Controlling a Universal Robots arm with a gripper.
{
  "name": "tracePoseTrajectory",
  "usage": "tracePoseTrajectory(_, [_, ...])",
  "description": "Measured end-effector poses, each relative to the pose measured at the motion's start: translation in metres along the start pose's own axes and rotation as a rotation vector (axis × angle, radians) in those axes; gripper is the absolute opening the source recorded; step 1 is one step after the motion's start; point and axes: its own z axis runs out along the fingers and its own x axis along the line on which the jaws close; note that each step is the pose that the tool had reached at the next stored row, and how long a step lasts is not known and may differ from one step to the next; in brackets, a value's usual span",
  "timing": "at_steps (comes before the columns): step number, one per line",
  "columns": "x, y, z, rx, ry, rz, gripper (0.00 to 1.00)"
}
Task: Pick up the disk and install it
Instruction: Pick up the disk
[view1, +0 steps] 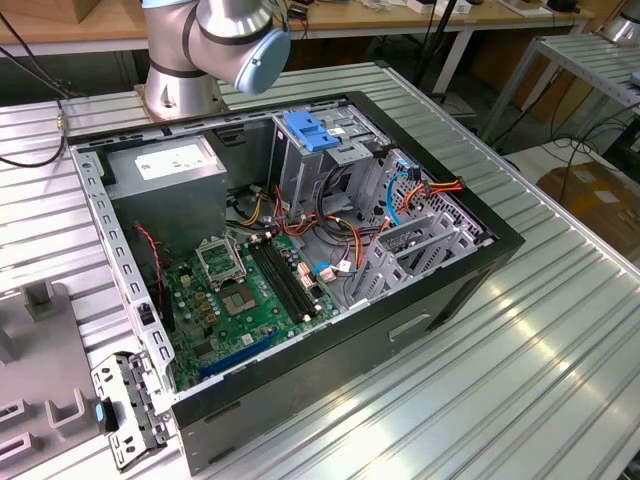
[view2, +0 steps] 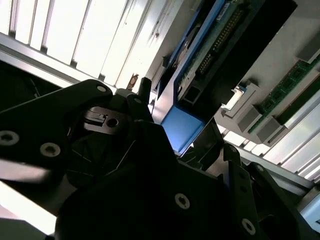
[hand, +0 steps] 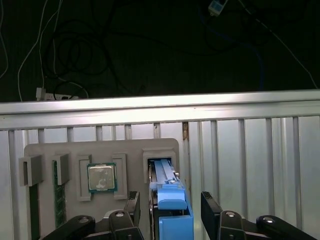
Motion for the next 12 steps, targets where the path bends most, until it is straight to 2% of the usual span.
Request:
tracePoseTrajectory(7, [0.0001, 0.0, 0.0001, 0.0001, 0.0, 0.001, 0.6])
tracePoseTrajectory(12, [0.0003, -0.0003, 0.0014, 0.0003, -0.0002, 0.015, 0.6])
